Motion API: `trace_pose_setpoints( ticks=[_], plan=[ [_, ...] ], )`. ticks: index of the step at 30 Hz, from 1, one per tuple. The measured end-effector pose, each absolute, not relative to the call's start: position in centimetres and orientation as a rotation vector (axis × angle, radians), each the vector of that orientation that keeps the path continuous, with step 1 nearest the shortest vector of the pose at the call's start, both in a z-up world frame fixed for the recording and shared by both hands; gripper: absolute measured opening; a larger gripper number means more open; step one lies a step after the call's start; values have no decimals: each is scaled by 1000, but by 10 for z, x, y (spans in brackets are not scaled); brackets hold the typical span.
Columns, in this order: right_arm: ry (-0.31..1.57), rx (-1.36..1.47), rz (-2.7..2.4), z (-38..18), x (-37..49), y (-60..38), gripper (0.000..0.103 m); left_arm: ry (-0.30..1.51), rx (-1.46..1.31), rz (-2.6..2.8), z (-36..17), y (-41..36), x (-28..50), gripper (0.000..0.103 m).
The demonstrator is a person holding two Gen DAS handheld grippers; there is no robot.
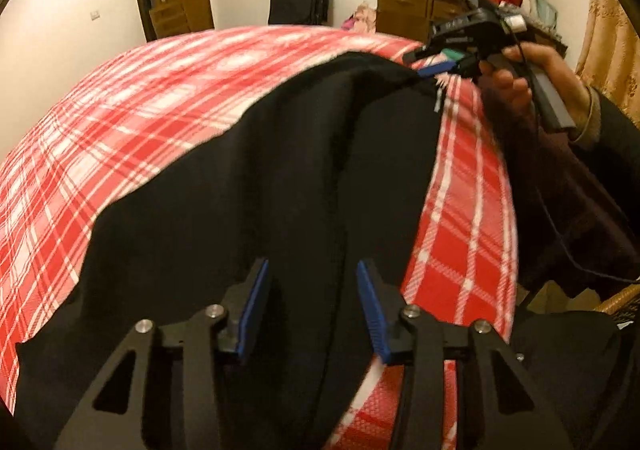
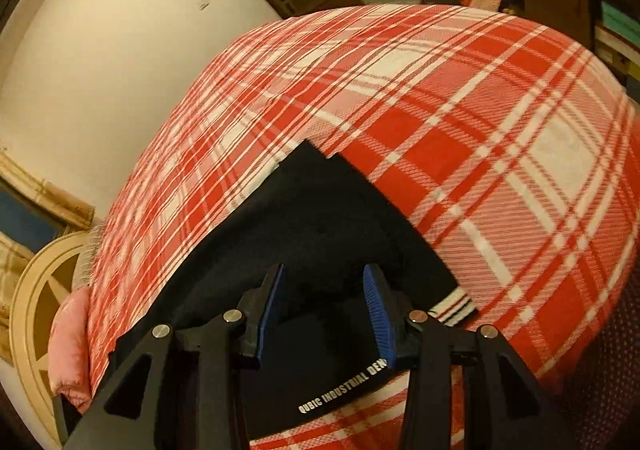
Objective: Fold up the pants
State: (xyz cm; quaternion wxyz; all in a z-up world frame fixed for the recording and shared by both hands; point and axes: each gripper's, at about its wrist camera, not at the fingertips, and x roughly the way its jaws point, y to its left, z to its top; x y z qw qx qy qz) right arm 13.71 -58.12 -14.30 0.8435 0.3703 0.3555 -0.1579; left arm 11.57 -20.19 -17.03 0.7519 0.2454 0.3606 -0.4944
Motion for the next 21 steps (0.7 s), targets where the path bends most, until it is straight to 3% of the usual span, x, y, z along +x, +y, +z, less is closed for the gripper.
trace_pose_setpoints(
  ticks=[4,8,11,13,15,21],
  plan=[
    [735,777,-364,-141,131,-586,42,791,529,-1073,-174,-206,117,47],
    [753,722,-362,-145,137,-583,42,796,523,-1072,-174,-207,120,39],
    [769,668,-364,-145,145,-578,26,799,519,-1075,-175,-208,122,35],
    [777,643,-385,-146,149,-581,6,790,534,-1070,-175,-209,121,31],
    [778,641,-378,-146,152,-584,5,781,547,-1060,-174,-211,120,16],
    [795,610,-381,-142,151,-585,5,786,534,-1049,-169,-212,125,7]
  ],
)
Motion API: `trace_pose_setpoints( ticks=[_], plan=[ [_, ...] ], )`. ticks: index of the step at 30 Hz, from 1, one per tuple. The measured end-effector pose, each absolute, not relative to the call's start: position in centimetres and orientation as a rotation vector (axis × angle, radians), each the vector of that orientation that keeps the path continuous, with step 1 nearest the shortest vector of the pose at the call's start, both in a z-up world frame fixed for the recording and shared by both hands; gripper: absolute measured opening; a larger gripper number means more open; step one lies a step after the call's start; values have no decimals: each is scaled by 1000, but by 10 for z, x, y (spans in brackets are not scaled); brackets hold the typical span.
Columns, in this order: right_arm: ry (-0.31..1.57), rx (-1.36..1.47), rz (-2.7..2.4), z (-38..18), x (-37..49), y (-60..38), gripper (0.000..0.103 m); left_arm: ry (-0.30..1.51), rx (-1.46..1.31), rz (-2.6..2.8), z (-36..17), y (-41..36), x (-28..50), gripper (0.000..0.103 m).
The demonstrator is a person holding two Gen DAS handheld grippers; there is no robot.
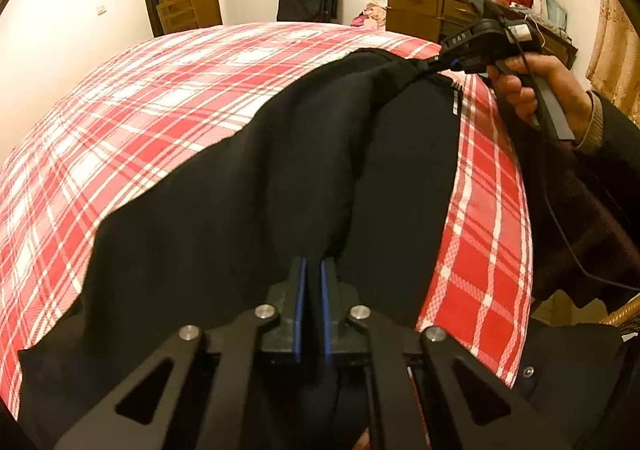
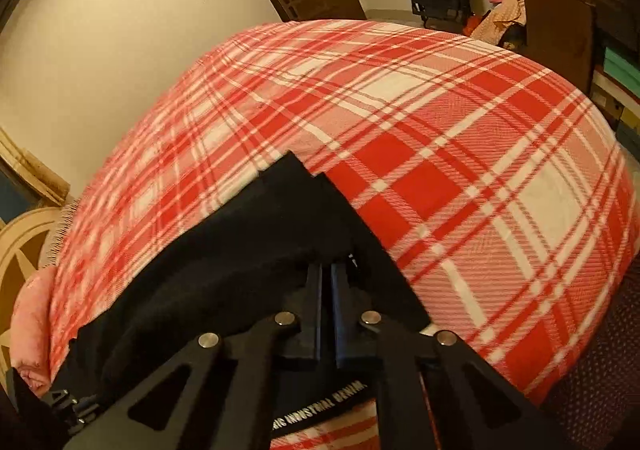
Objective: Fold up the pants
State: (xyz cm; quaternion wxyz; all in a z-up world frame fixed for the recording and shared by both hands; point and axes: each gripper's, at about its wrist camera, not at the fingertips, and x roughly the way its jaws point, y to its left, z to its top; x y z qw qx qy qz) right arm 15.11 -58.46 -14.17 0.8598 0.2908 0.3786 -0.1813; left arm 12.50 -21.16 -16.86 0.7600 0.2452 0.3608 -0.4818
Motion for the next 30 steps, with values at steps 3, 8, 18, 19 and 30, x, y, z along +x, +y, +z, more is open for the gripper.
trace_pose_setpoints(
  ticks=[3,8,18,19,30],
  plan=[
    [763,648,-384,-140,143,-591,12,768,514,-1052,-161,-208,125,7],
    [759,653,-381,-141,142,-594,47,772,526,-1061,-163,-211,126,7],
    [786,512,-410,-138,165,-585,4,788,518,-1058,-170,-212,129,6],
    [780,503,-408,-134,163,-584,4,787,513,-1059,-169,-211,130,6],
    [762,450,-434,-113,124,-590,4,682,407,-1126,-116,-188,127,5]
  ],
)
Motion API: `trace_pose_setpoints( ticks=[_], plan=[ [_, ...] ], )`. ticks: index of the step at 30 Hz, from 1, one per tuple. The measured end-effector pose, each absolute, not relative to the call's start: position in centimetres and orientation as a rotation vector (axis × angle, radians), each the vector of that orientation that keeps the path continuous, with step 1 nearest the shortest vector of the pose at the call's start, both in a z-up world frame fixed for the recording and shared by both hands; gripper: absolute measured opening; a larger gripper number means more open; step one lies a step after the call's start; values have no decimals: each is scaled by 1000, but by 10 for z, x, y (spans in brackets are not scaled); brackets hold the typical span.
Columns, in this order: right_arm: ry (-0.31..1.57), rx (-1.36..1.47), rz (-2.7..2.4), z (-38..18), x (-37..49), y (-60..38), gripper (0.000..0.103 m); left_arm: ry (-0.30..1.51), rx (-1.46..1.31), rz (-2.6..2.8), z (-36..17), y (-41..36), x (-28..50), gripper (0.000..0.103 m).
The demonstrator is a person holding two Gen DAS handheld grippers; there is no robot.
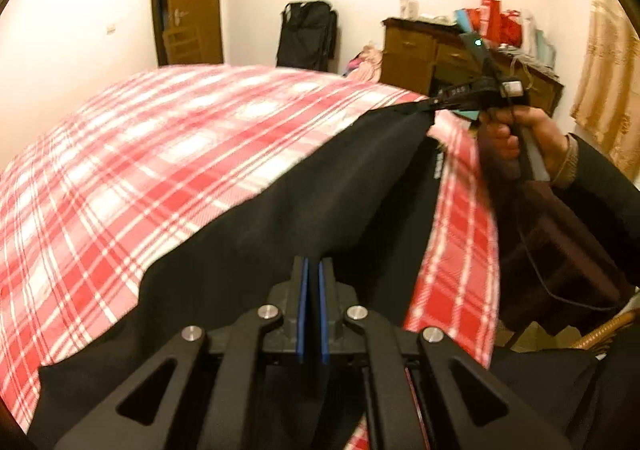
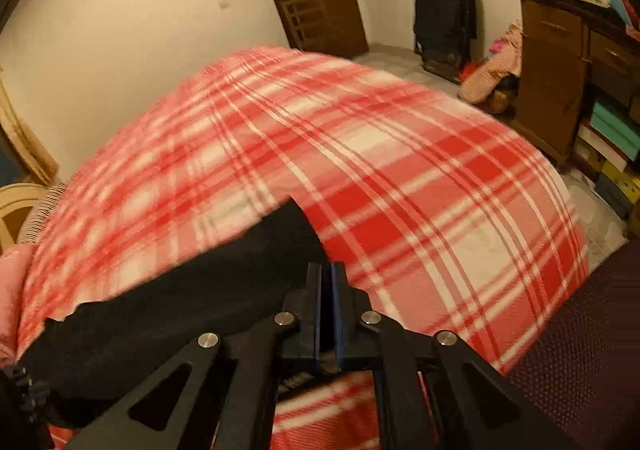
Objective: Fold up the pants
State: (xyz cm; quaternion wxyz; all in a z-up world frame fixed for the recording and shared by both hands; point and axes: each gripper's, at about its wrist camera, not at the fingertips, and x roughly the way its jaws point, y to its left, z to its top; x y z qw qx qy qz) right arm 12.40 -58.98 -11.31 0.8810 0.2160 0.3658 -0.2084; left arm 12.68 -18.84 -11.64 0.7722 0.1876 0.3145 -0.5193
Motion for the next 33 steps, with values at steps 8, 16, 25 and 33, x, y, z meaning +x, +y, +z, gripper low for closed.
trace_pose_setpoints(
  ticks=[8,16,25,33],
  plan=[
    [836,465,-457,-145,131,-598,6,763,520,-1192,-166,-212,89,5],
    [810,417,-534,-121,120,-589,42,794,463,-1144,-175,-207,100,22],
    [785,200,-115,-87,168,-435,42,677,464,-995,-151,-112,88,51],
    [873,3,409,-113,173,-250,42,810,429,-884,-193,-50,94,49]
  ],
)
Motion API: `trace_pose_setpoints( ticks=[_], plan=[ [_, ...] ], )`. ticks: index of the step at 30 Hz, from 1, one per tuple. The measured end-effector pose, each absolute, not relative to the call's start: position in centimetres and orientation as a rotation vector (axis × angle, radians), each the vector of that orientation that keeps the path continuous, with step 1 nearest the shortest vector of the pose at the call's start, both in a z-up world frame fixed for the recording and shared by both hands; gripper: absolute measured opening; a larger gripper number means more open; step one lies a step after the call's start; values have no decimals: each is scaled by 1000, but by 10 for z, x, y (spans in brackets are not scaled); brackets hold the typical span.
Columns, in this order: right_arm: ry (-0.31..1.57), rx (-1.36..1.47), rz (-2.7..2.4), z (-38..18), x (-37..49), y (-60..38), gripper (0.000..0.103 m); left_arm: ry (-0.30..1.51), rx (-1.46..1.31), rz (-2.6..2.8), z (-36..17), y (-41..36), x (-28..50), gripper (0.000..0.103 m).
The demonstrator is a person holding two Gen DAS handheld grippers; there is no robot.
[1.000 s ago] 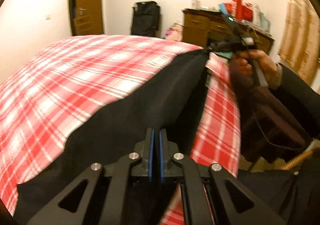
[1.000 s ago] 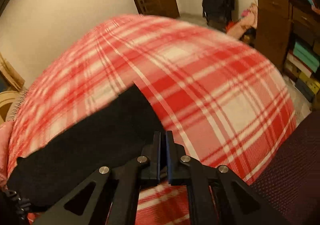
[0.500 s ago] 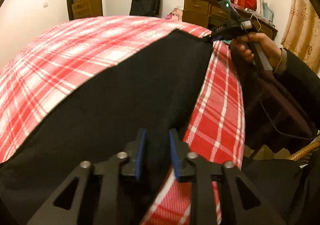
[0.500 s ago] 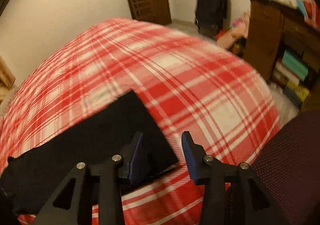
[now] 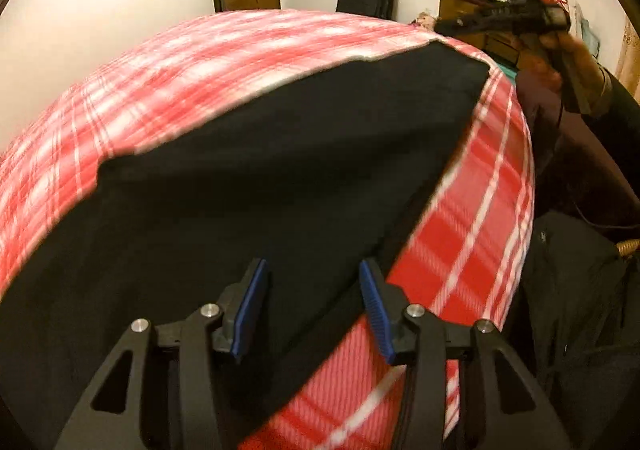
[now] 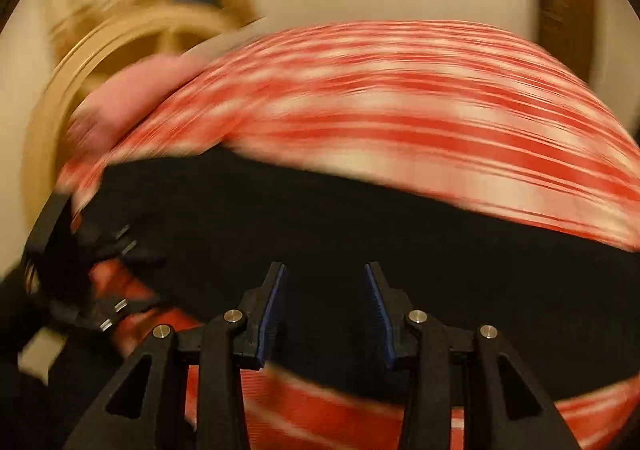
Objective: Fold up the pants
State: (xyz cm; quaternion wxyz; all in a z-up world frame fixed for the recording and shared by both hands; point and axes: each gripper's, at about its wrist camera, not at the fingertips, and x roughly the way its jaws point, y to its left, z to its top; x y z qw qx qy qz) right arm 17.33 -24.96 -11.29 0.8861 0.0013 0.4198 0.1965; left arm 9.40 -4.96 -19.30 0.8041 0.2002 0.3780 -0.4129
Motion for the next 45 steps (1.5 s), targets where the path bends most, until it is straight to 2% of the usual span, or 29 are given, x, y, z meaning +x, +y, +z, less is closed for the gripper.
trace_pose_setpoints(
  ticks=[6,8,16,21,23,24,25,30,35,41,42,43,45],
  plan=[
    [922,-128,580,-149,162,-164,42,820,427,-911,-195,-39,83,51],
    [970,-153,576,-162,166,-155,42,825,408,-937,-194,-34,80,54],
    [928,-313,609,-155,163,-130,42,710,402,-835,-175,-2,71,54],
    [921,-396,618,-168,168,-107,42,725,344,-804,-176,18,86,54],
    [909,-428,614,-168,167,-103,33,744,341,-811,-185,20,88,54],
    [912,-426,607,-166,167,-103,13,764,336,-815,-190,19,90,54],
    [909,-427,607,-164,168,-103,3,753,333,-815,-192,20,90,55],
    [922,-493,627,-165,158,-98,2,774,283,-848,-191,27,91,57],
    [943,-485,667,-163,163,-101,3,803,293,-910,-189,30,82,56],
    [929,-374,753,-129,194,-120,10,805,307,-905,-182,41,66,56],
    [912,-341,742,-122,205,-125,17,777,309,-878,-175,49,64,56],
    [900,-311,729,-117,216,-126,30,760,306,-860,-170,55,65,56],
    [895,-171,718,-107,247,-135,42,711,289,-789,-155,78,70,58]
  ],
)
